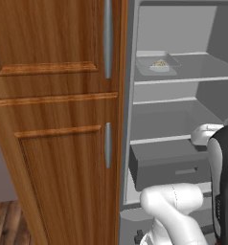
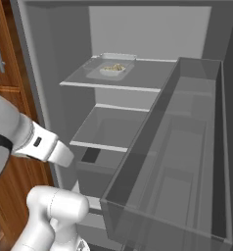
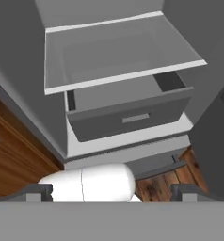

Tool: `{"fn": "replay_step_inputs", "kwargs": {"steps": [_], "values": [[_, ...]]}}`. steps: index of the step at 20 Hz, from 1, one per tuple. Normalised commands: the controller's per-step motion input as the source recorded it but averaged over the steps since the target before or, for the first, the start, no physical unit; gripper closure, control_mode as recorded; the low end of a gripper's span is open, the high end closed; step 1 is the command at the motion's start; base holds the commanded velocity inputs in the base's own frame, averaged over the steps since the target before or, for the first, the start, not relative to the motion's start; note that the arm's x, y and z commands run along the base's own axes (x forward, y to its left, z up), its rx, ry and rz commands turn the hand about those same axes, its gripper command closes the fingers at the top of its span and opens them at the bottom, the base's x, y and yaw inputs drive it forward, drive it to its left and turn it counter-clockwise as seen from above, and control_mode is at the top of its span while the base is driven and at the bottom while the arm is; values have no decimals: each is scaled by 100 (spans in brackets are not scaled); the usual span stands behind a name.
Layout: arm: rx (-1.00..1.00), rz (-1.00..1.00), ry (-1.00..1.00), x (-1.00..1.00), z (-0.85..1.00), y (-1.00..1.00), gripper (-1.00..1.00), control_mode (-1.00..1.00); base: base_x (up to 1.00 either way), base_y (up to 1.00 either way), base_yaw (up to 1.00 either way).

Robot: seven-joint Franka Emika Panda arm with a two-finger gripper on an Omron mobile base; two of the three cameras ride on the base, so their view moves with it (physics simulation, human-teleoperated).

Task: Place two dumplings into each of the tupperware containers and then place the containers in the fridge.

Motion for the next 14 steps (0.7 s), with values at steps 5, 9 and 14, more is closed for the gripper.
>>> {"fn": "replay_step_inputs", "kwargs": {"steps": [5,9,14], "values": [[0,8,0,-8,-19,0,-100,-100,0,0,0],[0,9,0,-21,0,0,-100,-100,0,0,0],[0,3,0,-7,0,13,-100,-100,0,0,0]]}}
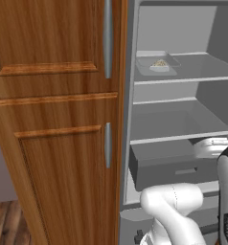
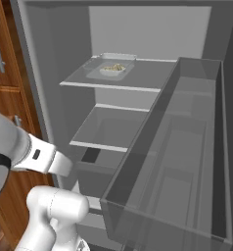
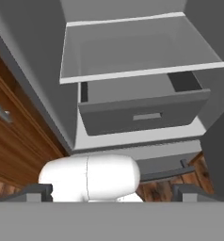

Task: Place two dumplings into each of the tupperware containers and then place the containers in the fridge.

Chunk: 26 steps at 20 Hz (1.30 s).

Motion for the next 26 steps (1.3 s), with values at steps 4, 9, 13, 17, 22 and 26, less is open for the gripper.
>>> {"fn": "replay_step_inputs", "kwargs": {"steps": [4,9,13,17,22,26], "values": [[-1,0,0,0,0,20,-100,-100,0,0,0],[-1,4,5,4,-1,23,-100,-100,0,0,0],[0,2,6,0,-2,21,-100,-100,0,0,0],[0,0,5,0,0,14,-100,100,-1,4,0],[0,0,0,0,0,0,-100,100,-74,4,0],[0,0,0,0,0,0,-100,100,-100,27,0]]}}
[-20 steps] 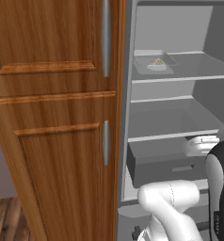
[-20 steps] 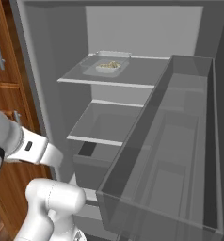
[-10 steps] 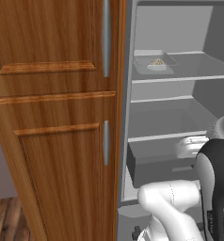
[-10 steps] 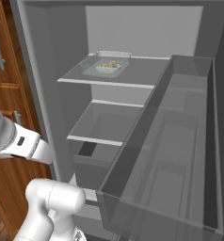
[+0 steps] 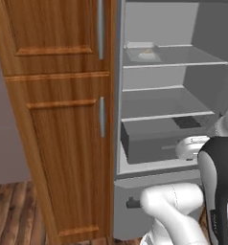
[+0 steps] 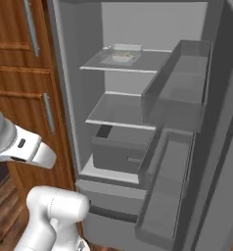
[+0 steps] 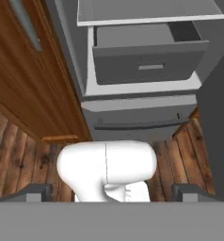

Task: Place two dumplings into each of the tupperware containers and then place the containers in the fridge.

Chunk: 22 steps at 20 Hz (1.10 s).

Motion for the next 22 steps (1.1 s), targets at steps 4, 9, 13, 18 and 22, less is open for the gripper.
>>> {"fn": "replay_step_inputs", "kwargs": {"steps": [4,9,13,18,22], "values": [[0,0,0,0,0,0,-100,100,-100,57,0],[0,0,0,0,0,0,-100,100,-100,74,-2],[0,0,0,0,0,0,-100,100,-100,29,-23],[0,0,0,0,0,0,-100,100,-83,4,-85],[0,0,0,0,0,0,-100,100,-60,8,-96]]}}
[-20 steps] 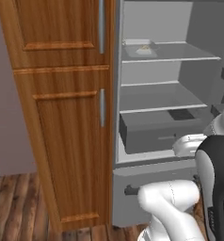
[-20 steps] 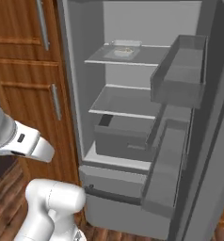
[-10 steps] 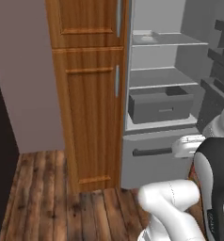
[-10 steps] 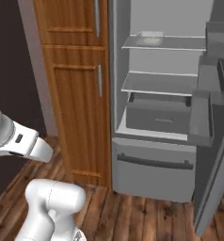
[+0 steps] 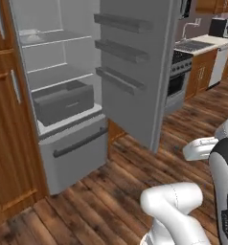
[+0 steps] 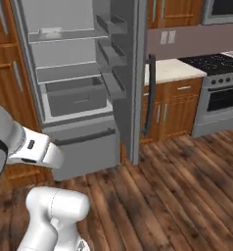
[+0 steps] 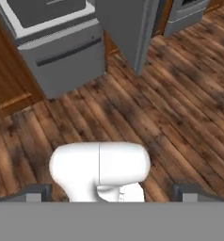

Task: Place two dumplings into each of the tupperware containers and then place the containers in the fridge.

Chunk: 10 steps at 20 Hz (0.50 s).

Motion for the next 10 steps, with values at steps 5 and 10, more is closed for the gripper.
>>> {"fn": "replay_step_inputs", "kwargs": {"steps": [5,10], "values": [[0,0,0,0,0,0,-100,100,-37,5,-99],[0,0,0,0,0,0,-100,100,-17,0,-99]]}}
